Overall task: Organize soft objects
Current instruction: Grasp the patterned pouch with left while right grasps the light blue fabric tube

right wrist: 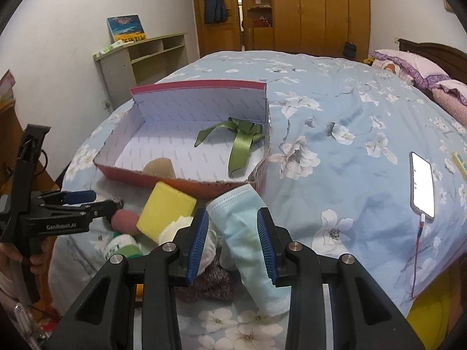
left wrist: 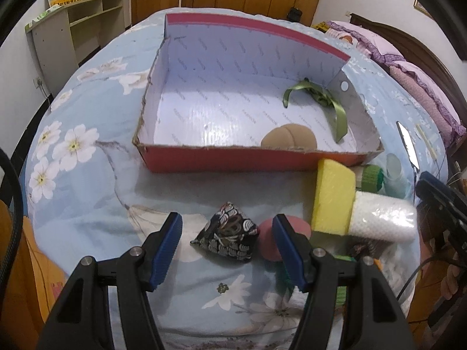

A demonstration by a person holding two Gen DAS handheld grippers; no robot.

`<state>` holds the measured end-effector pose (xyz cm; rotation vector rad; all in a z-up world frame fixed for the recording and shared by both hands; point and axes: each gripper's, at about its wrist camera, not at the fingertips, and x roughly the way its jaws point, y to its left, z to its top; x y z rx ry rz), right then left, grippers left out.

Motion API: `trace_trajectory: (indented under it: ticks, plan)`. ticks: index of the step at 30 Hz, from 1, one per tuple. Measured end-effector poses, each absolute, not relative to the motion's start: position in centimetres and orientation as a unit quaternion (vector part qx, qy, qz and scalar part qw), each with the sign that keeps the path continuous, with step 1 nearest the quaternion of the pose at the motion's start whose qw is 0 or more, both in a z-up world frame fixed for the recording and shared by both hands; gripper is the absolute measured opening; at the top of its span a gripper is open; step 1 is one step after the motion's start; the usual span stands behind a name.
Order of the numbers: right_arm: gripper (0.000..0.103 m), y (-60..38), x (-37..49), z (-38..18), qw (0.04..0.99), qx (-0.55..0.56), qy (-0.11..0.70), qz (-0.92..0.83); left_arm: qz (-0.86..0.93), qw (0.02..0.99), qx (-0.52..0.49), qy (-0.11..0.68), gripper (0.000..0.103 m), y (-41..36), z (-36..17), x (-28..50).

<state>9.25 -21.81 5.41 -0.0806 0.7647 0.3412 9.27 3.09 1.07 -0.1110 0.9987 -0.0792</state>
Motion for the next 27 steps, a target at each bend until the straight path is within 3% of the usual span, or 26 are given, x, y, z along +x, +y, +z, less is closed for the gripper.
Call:
trace_trajectory:
  ticks: [18, 22, 27]
  plan:
    - [0.036, -22.6, 8.4, 4.1, 0.907, -0.058, 0.383, 0.166, -0.044, 0.862, -0.114, 0.493, 0.068, 4.6, -0.2, 9.3]
    - [0.036, -22.8, 8.4, 3.8, 0.906, -0.058, 0.386, 0.161, -0.053, 0.862, -0.119, 0.489, 0.060, 4.8, -0.2, 9.1]
    - [0.036, -22.9, 8.3, 3.7, 0.906, -0.059, 0.387, 0.160, -0.056, 0.863, -0.118, 0.488, 0.058, 4.8, 0.0, 9.0]
